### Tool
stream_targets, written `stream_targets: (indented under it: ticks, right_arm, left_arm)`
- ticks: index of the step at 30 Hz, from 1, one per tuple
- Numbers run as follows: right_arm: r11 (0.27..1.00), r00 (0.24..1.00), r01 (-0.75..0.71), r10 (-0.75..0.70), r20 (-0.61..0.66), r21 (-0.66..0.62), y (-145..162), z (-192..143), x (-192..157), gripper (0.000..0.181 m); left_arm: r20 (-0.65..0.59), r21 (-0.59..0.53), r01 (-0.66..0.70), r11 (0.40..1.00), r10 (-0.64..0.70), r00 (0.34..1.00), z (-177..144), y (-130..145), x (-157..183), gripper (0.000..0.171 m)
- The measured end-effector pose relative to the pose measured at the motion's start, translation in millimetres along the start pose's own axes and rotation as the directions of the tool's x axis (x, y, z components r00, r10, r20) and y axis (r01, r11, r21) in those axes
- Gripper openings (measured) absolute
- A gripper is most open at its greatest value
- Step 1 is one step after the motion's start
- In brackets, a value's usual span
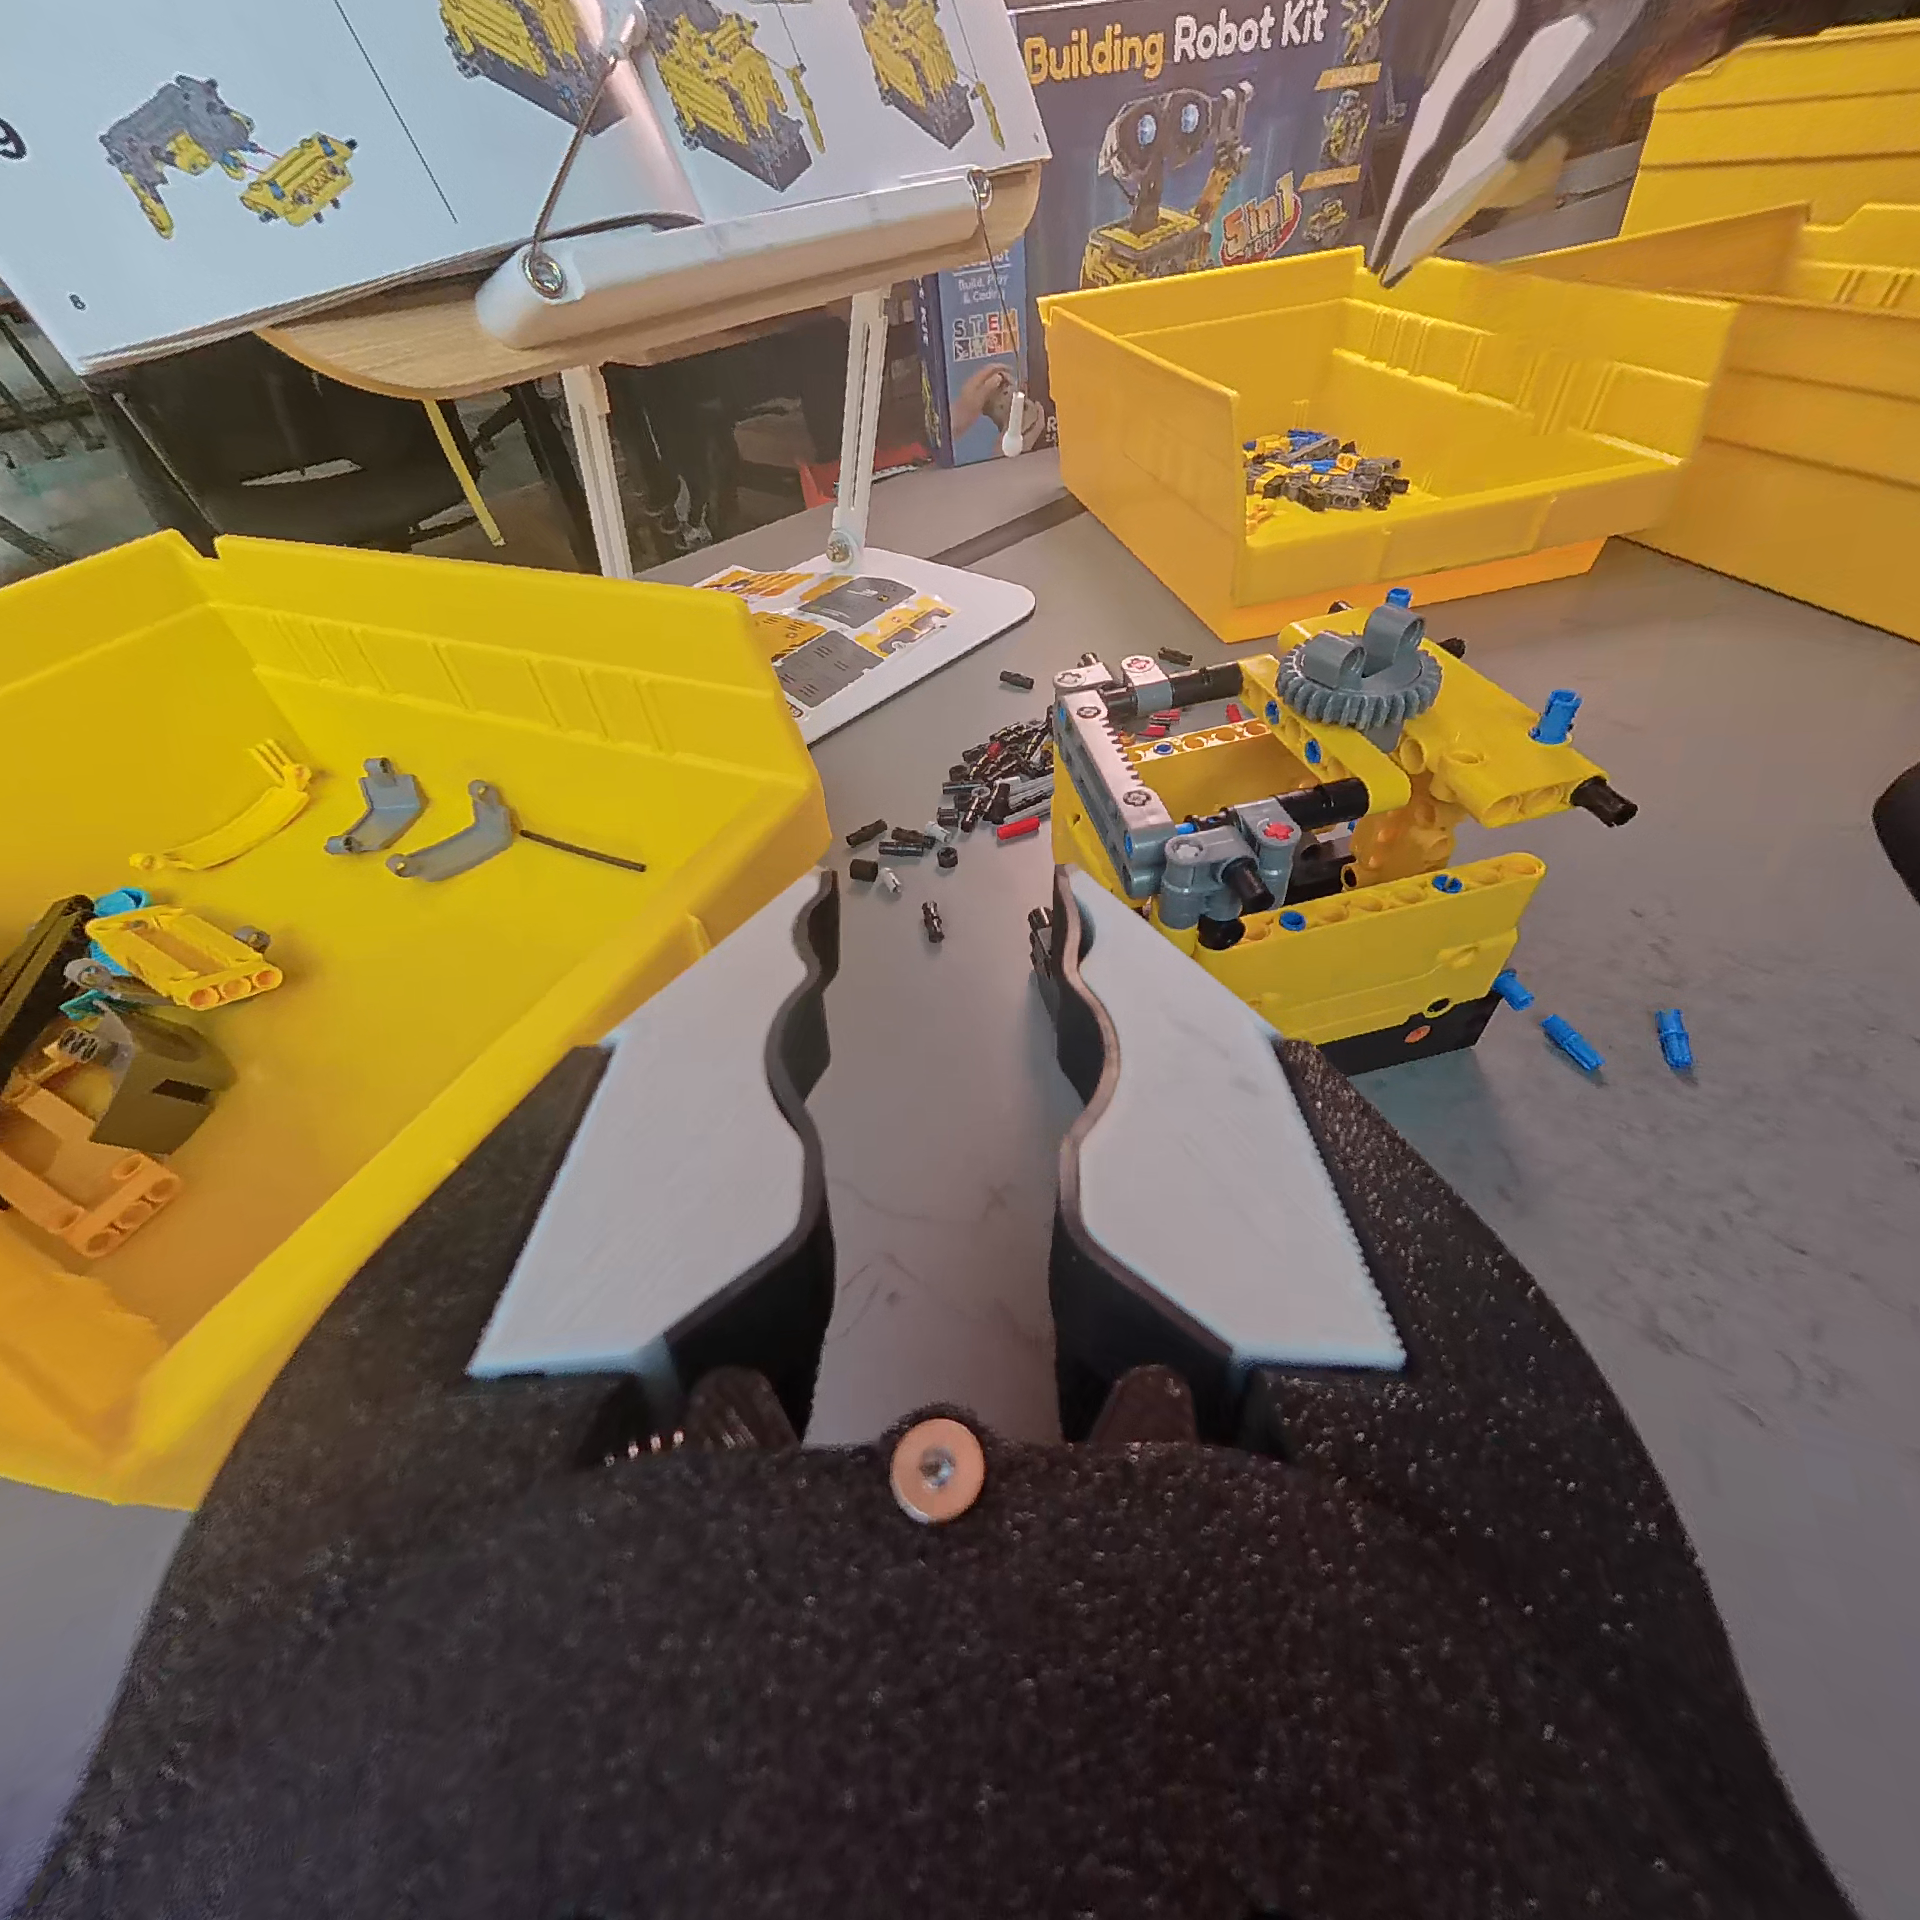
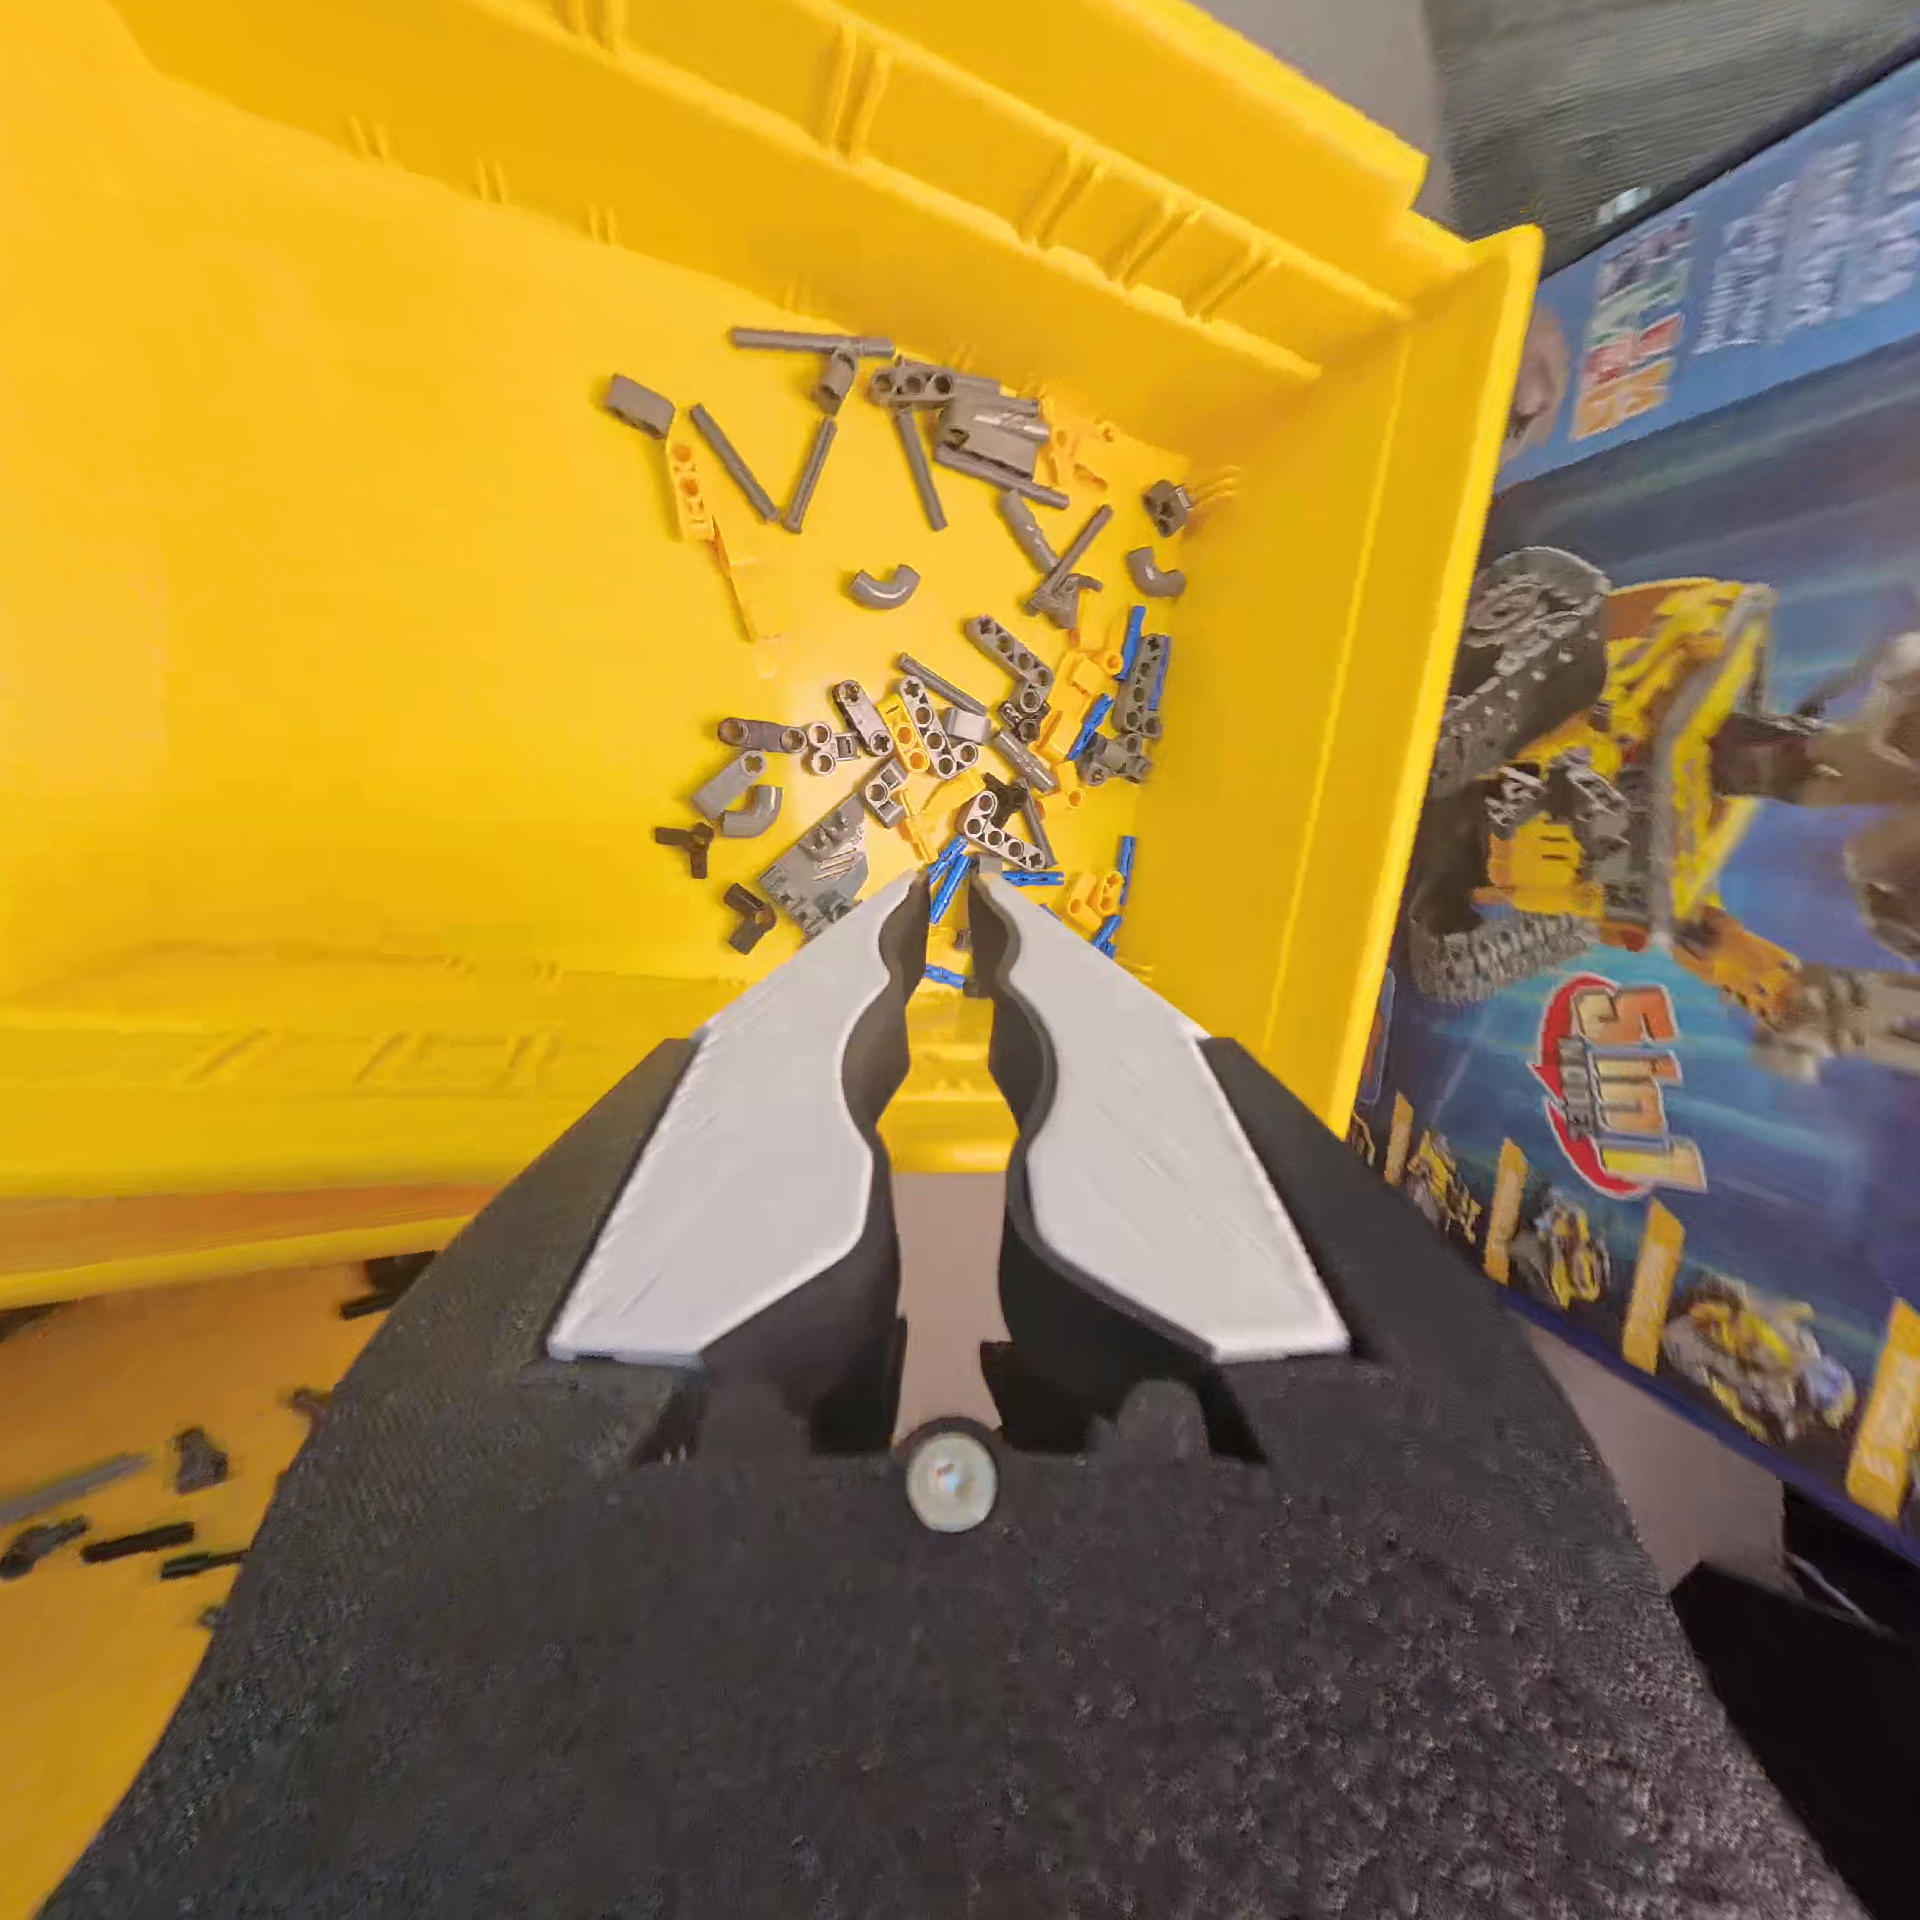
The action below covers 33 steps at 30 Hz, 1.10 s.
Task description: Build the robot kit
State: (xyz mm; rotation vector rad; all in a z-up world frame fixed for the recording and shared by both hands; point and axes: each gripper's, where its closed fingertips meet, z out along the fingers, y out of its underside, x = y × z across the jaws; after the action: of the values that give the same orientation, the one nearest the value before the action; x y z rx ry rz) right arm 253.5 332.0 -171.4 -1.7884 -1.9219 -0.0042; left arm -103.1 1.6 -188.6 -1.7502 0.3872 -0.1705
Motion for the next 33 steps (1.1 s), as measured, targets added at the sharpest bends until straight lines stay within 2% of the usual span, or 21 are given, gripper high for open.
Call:
stream_targets:
  ticks: [3,7,14,20,23,26,30,33]
  right_arm:
    - [0.984,0.987,0.118,-0.101,0.127,-0.137,11.0,38.8,-2.9,0.008]
    - [0.934,0.951,0.266,-0.214,0.223,-0.24,22.6,68.5,-6.7,0.01]
    - [0.884,0.924,0.327,-0.224,0.309,-0.335,32.9,91.1,-12.7,0.011]
    - [0.89,0.924,0.313,-0.204,0.323,-0.332,32.4,94.2,-14.3,0.007]
    - [0.893,0.931,0.297,-0.191,0.312,-0.339,33.7,90.0,-12.8,0.007]
    - [0.924,0.951,0.245,-0.171,0.257,-0.292,20.8,74.0,-3.6,0.007]
    - [0.978,0.986,0.146,-0.132,0.101,-0.147,-19.7,25.4,13.8,0.007]
    - [0.999,0.998,0.052,-0.052,0.039,0.003,-60.7,-20.9,-3.1,0.007]
  left_arm:
    - [0.001,-0.001,0.002,1.0,-0.002,1.0,-1.7,0.6,-1.6,0.04]
    - [0.004,-0.001,0.013,1.0,-0.013,1.0,-3.1,1.2,-4.1,0.04]
    - [-0.012,0.001,0.039,0.999,-0.039,0.999,-3.4,1.2,-5.2,0.04]
    - [-0.026,0.003,0.059,0.998,-0.059,0.998,-3.4,1.1,-5.7,0.04]
    - [-0.03,0.006,0.064,0.998,-0.064,0.998,-3.9,0.5,-5.8,0.04]
    - [-0.035,0.011,0.065,0.998,-0.064,0.997,-4.4,0.0,-5.4,0.04]
    - [-0.042,0.019,0.066,0.998,-0.065,0.997,-5.3,-1.2,-4.6,0.039]
    - [-0.034,0.026,0.066,0.998,-0.065,0.997,-6.4,-2.1,-5.5,0.038]
